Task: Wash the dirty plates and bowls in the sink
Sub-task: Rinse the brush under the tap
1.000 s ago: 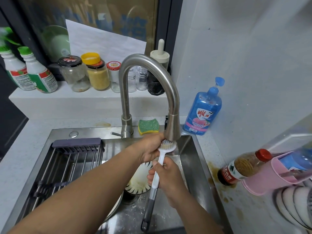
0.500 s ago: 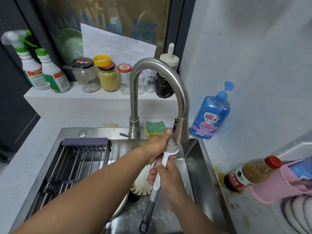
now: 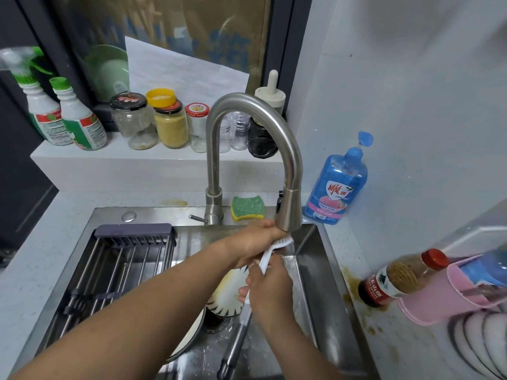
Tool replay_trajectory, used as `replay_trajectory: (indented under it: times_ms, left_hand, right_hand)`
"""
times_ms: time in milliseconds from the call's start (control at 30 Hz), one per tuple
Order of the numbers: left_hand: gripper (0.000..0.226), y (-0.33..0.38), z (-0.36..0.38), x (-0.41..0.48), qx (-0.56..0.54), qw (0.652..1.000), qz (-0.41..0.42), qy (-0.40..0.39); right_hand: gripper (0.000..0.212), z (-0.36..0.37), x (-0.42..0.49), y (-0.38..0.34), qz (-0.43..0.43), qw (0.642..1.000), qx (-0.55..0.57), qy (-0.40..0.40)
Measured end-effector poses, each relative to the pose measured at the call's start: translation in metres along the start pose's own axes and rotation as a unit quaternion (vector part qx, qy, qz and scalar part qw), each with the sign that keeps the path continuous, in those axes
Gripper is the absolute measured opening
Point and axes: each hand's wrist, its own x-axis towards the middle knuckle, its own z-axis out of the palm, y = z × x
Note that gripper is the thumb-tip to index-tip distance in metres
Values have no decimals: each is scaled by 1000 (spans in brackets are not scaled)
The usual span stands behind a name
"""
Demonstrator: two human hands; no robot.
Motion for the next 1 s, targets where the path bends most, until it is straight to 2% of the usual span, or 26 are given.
replay_trajectory:
  times_ms: [100, 200, 267, 333, 467, 567, 667, 733, 867, 933, 1000]
  left_hand:
    - [55, -4, 1, 0, 116, 992, 51, 4]
    - [42, -11, 3, 4, 116, 989, 90, 31]
    - [47, -12, 3, 4, 84, 993, 76, 18]
    - [59, -11, 3, 2, 49, 997, 54, -8]
    - [40, -11, 1, 0, -71, 994, -66, -44]
    - [57, -13, 0, -6, -99, 986, -131, -29]
    - [70, -6, -1, -16, -54, 994, -93, 20]
    - [73, -6, -4, -19, 5, 994, -102, 34]
    - [73, -8, -11, -21, -18, 988, -148, -28]
    - [67, -7, -12, -25, -49, 984, -163, -51]
    - [73, -13, -17, -20, -83, 981, -166, -53]
  right_hand:
    - [22, -1, -2, -7, -20, 998, -52, 22]
    - [20, -2, -8, -12, -10, 1000, 14, -3]
    - [17, -3, -12, -15, 52, 987, 150, -35]
    - [16, -5, -16, -16, 119, 956, 261, -60]
    - [24, -7, -22, -20, 169, 920, 346, -79]
    - [28, -6, -22, -25, 190, 908, 369, -53]
    - [25, -3, -20, -32, 194, 900, 389, -41]
    - [27, 2, -17, -36, 198, 897, 394, -27]
    - [35, 17, -8, -44, 205, 897, 391, 25]
    - [32, 20, -8, -44, 204, 902, 379, 30]
    - [29, 16, -9, -45, 203, 907, 366, 35]
